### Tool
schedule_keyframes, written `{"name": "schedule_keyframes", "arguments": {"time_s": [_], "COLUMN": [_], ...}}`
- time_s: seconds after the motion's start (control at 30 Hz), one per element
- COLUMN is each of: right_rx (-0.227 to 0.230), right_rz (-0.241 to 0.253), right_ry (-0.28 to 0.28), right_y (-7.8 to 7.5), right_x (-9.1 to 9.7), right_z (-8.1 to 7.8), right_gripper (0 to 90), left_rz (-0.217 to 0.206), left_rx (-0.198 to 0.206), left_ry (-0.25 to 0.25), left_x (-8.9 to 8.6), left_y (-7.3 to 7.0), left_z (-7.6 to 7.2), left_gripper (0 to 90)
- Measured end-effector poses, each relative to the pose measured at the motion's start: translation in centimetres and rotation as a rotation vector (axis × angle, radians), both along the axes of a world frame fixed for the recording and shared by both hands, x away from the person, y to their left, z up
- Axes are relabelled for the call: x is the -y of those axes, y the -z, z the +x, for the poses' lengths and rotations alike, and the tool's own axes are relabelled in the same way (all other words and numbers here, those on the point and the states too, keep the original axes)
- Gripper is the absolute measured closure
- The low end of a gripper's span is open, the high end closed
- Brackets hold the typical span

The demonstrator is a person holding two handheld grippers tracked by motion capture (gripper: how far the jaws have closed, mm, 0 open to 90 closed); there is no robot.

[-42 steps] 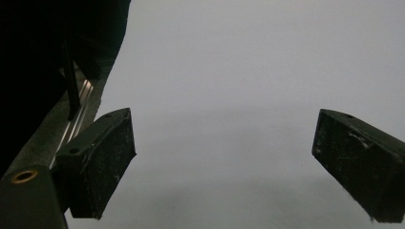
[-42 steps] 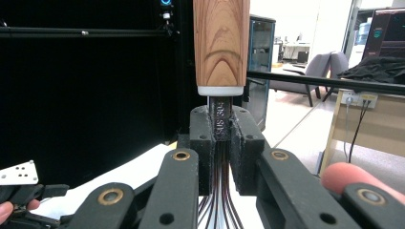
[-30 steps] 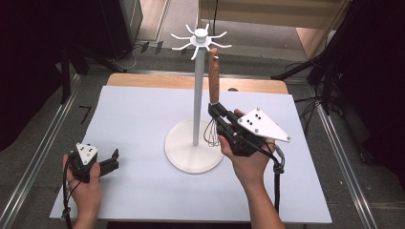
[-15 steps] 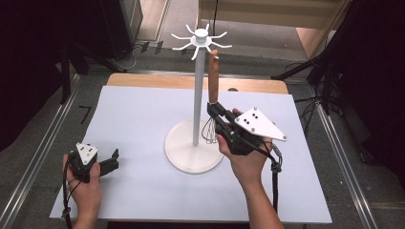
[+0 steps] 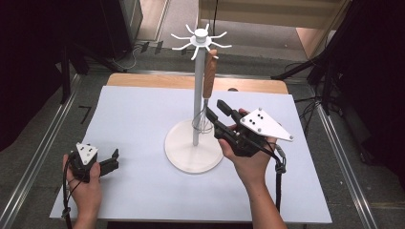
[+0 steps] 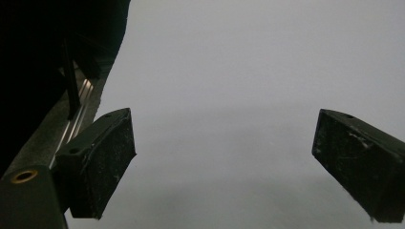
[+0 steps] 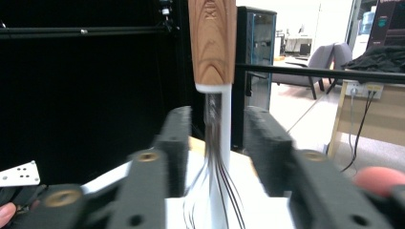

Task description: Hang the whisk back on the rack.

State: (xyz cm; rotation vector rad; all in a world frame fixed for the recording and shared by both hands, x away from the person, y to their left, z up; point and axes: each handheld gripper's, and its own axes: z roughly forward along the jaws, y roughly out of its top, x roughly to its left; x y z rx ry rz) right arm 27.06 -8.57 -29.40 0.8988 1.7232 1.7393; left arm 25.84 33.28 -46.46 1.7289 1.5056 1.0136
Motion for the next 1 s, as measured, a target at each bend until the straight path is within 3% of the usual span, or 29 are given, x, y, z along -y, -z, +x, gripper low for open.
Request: {"name": "schedule_keyframes", "arguments": {"time_s": [0.17, 0.27, 0.5, 1.0], "right_rx": [0.009, -0.001, -0.023, -0.087], "right_rz": [-0.052, -0.069, -0.086, -0.128], "right_ry": [0.03, 0.067, 0.135, 0.188], "right_y": [0.3, 0.6, 1.8, 4.4], "right_x": [0.3, 0.7, 2.0, 4.8], "right_z": [-0.2, -0.2, -0.2, -0.4], "right_gripper": [33.5, 26.9, 24.5, 24.4], "left_rz": [0.0, 0.001, 0.001, 0.006], "left_rx": [0.0, -0.001, 0.0, -0.002], "left_ry": [0.0, 0.001, 0.002, 0.003], "left_x": [0.0, 0.0, 0.0, 0.0], "left_y": [0.0, 0.0, 0.0, 0.0], "left_z": [0.0, 0.0, 0.0, 0.0], "left_gripper": [7.8, 7.8, 7.8, 7.8]}}
